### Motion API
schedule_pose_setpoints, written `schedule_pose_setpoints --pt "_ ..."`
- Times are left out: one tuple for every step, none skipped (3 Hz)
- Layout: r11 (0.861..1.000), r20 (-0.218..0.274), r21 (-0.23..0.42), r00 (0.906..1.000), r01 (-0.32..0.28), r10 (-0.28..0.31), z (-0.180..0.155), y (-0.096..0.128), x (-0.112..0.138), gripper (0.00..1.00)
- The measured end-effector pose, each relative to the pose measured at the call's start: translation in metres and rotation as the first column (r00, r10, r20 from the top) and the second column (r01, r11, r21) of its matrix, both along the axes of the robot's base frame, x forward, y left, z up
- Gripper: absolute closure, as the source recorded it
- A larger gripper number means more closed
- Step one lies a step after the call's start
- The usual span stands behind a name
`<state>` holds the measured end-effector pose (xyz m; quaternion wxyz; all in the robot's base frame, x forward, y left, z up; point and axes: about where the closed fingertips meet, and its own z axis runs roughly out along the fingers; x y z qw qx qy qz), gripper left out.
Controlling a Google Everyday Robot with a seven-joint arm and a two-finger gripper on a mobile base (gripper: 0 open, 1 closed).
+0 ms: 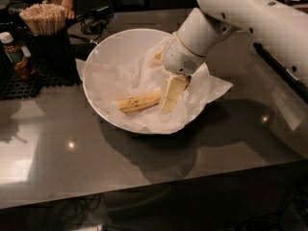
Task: Pick banana from white bowl
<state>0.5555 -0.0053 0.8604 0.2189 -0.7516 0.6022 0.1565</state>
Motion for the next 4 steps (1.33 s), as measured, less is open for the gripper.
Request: schedule_pose_setpoints --pt "1.0 0.002 0.0 1.0 0.0 0.0 0.0011 -0.0001 -0.0002 0.0" --pt "1.0 -0.002 0.01 1.0 0.009 -0.009 0.0011 -0.0035 0.0032 0.19" --pt "1.0 -0.007 0.019 0.9999 0.015 -0.015 0.0 -0.0059 0.0068 0.42" --pt "1.0 -0.015 0.023 0.9997 0.02 -0.02 -0.0033 -0.0072 0.0076 0.65"
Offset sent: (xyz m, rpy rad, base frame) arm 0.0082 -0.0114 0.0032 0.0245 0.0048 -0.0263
